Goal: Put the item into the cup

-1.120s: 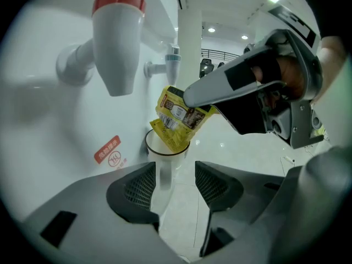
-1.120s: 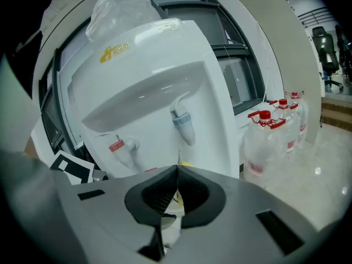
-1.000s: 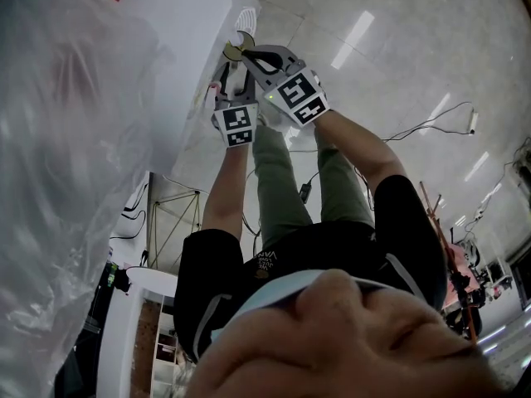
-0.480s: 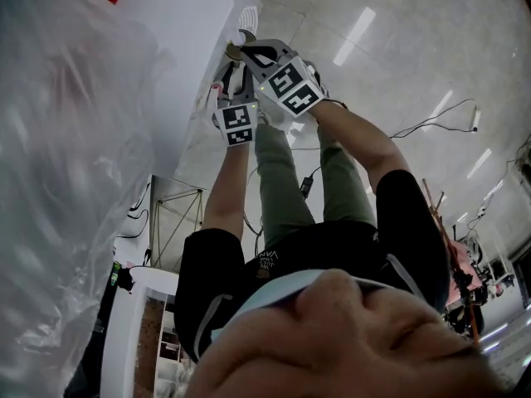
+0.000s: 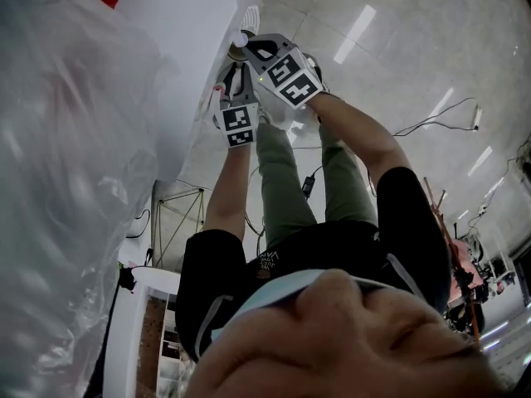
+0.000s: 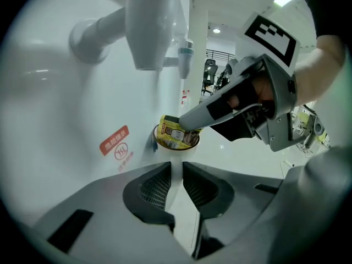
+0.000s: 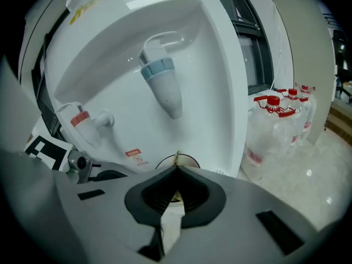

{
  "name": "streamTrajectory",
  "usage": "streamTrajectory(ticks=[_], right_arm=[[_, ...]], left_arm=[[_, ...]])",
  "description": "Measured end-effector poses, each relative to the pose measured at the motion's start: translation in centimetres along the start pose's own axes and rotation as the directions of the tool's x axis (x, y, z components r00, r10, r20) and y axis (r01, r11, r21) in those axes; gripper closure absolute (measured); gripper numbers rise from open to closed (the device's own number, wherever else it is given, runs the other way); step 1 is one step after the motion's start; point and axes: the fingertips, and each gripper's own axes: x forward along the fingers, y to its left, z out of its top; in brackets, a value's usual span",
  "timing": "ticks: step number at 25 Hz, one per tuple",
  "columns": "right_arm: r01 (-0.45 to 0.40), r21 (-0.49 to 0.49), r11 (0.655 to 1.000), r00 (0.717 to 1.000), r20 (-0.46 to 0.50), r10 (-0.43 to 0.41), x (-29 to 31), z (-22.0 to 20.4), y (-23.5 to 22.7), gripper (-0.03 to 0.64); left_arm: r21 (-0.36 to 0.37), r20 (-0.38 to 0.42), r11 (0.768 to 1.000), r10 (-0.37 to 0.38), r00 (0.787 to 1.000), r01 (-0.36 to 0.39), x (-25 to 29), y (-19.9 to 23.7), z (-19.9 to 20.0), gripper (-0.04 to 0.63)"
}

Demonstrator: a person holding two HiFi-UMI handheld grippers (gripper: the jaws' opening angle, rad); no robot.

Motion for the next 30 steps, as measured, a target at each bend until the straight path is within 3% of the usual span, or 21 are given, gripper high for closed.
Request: streamTrajectory(ticks=[17, 30], right_arm=[[-0.012, -0.038, 0.999, 0.999, -0.037, 0.011, 1.3, -0.5, -0.6, 0.574], [-0.049, 0.025, 0.998, 0.997, 0.064, 0.047, 0.3, 0.4, 0.3, 0.571]], left_arm=[[-0.002, 0.010, 1.000, -0.007, 1.000, 0.007, 0.4, 0.0, -0.3, 0.514], [-0.008, 0.011, 1.000, -0.011, 1.000, 0.011, 0.1, -0.3, -0.4, 0.514]])
